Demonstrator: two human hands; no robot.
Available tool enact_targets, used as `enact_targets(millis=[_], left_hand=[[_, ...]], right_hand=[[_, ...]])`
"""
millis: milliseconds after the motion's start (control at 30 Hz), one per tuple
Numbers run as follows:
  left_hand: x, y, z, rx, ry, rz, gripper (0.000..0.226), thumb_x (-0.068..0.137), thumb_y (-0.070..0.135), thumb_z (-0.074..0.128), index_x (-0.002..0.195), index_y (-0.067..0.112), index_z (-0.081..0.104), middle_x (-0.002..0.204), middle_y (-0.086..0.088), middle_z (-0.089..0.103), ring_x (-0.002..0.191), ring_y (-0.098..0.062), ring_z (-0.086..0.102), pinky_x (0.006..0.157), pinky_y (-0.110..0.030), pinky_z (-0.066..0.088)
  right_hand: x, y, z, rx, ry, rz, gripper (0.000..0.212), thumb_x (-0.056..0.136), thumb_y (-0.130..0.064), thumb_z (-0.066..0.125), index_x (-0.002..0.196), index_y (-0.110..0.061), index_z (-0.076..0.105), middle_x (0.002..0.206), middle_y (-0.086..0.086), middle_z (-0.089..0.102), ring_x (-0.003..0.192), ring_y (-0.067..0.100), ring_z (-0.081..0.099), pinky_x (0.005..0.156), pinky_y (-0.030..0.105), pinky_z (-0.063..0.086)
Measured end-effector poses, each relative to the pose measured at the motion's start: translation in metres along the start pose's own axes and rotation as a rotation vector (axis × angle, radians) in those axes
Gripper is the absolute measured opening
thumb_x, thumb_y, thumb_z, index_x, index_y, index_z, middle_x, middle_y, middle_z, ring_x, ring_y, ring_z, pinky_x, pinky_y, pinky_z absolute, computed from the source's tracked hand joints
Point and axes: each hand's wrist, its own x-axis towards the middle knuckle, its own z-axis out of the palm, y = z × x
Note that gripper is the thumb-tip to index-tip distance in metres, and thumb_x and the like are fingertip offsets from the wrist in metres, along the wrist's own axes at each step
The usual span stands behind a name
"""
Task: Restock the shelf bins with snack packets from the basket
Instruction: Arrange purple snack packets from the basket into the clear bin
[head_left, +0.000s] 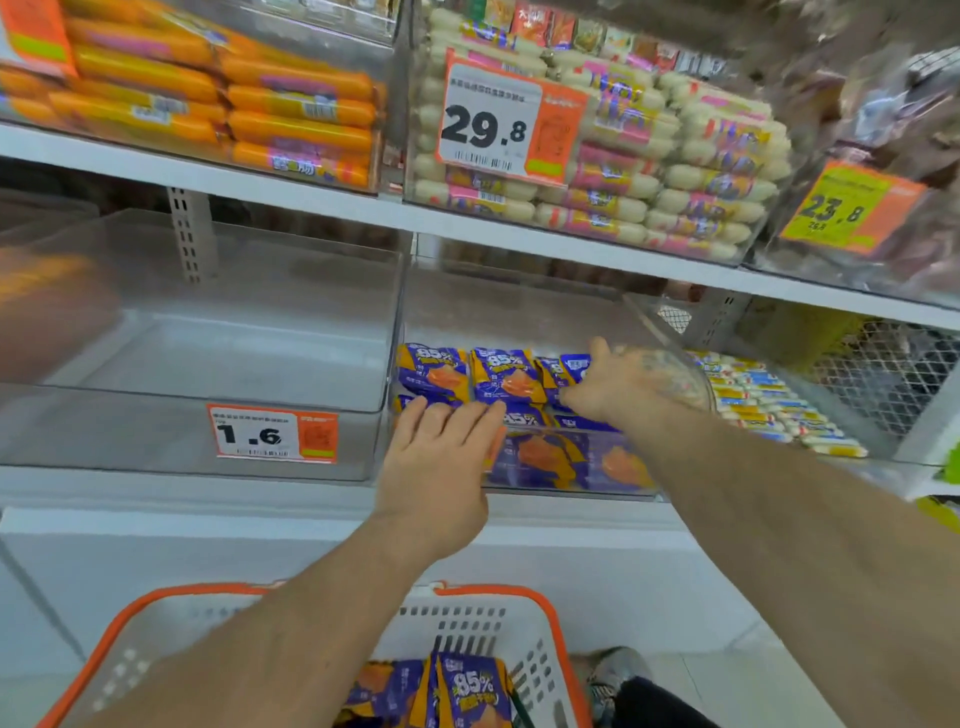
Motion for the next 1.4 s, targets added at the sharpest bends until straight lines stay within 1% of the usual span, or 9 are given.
enact_targets(millis=[300,400,533,700,800,867,967,1167,1400], left_hand=[[-0.001,-0.002,0.01,0.05,0.076,0.017,0.073,0.059,0.019,0.071,0.131,0.016,0.06,0.118,-0.003,0.065,0.101,-0.031,0.06,0.108,-0.047,0.024],[-0.002,-0.002,0.01,0.046,0.098,0.011,0.066,0.064,0.02,0.062,0.13,0.016,0.061,0.117,-0.003,0.065,0.099,-0.031,0.059,0.108,-0.046,0.025],[-0.002,-0.001,0.008,0.048,0.09,0.009,0.072,0.059,0.019,0.068,0.13,0.015,0.06,0.116,-0.003,0.065,0.1,-0.031,0.059,0.109,-0.046,0.023],[-0.001,-0.001,0.006,0.043,0.073,0.001,0.08,0.051,0.019,0.076,0.13,0.015,0.06,0.115,-0.003,0.065,0.099,-0.031,0.059,0.108,-0.046,0.023],[-0.002,0.0,0.006,0.04,0.078,-0.004,0.078,0.052,0.02,0.072,0.13,0.015,0.061,0.114,-0.003,0.065,0.099,-0.031,0.06,0.108,-0.046,0.023],[-0.002,0.001,0.006,0.048,0.07,-0.007,0.08,0.051,0.02,0.076,0.13,0.016,0.061,0.115,-0.003,0.065,0.1,-0.03,0.06,0.108,-0.047,0.024],[-0.001,0.002,0.006,0.044,0.052,-0.018,0.084,0.049,0.02,0.079,0.13,0.016,0.06,0.115,-0.003,0.065,0.101,-0.031,0.06,0.109,-0.047,0.023],[-0.002,0.002,0.008,0.047,0.041,-0.021,0.082,0.053,0.018,0.076,0.133,0.015,0.058,0.116,-0.004,0.064,0.102,-0.031,0.058,0.109,-0.048,0.023],[-0.002,0.002,0.004,0.031,0.008,-0.025,0.084,0.051,0.019,0.078,0.132,0.015,0.059,0.116,-0.003,0.064,0.102,-0.031,0.059,0.11,-0.048,0.022]], right_hand=[[0.013,0.002,0.022,-0.372,-0.373,-0.065,0.043,0.082,-0.046,0.064,0.103,-0.009,0.069,0.105,0.007,0.068,0.086,0.027,0.059,0.083,0.031,0.052],[0.012,0.0,0.019,-0.365,-0.277,-0.09,0.029,0.083,-0.03,0.054,0.091,-0.003,0.063,0.114,0.014,0.066,0.095,0.033,0.062,0.083,0.031,0.051],[0.001,-0.002,0.014,-0.172,-0.319,-0.06,0.03,0.095,-0.012,0.051,0.121,-0.003,0.062,0.105,0.014,0.062,0.097,0.032,0.056,0.086,0.033,0.048],[0.015,0.006,0.022,-0.243,-0.147,-0.123,0.018,0.089,-0.02,0.051,0.075,-0.01,0.054,0.101,0.011,0.061,0.087,0.029,0.057,0.079,0.036,0.053],[0.01,-0.004,0.018,-0.195,-0.224,-0.354,0.033,0.092,-0.013,0.044,0.115,-0.015,0.068,0.136,0.007,0.058,0.118,0.026,0.054,0.096,0.033,0.047],[0.002,-0.01,0.016,-0.195,-0.364,-0.456,0.046,0.096,-0.008,0.042,0.14,-0.018,0.054,0.148,0.002,0.048,0.128,0.019,0.047,0.099,0.026,0.041],[0.002,-0.012,0.017,-0.247,-0.489,-0.513,0.047,0.096,-0.005,0.043,0.143,-0.013,0.049,0.123,0.003,0.063,0.08,0.007,0.047,0.059,0.012,0.032],[0.011,-0.004,0.023,-0.052,-0.436,-0.456,0.024,0.094,-0.02,0.054,0.104,-0.016,0.075,0.114,-0.001,0.068,0.095,0.016,0.058,0.079,0.027,0.044],[0.012,-0.001,0.024,-0.042,-0.203,-0.2,0.021,0.099,-0.006,0.036,0.081,-0.005,0.048,0.07,0.006,0.036,0.066,0.018,0.038,0.06,0.028,0.033]])
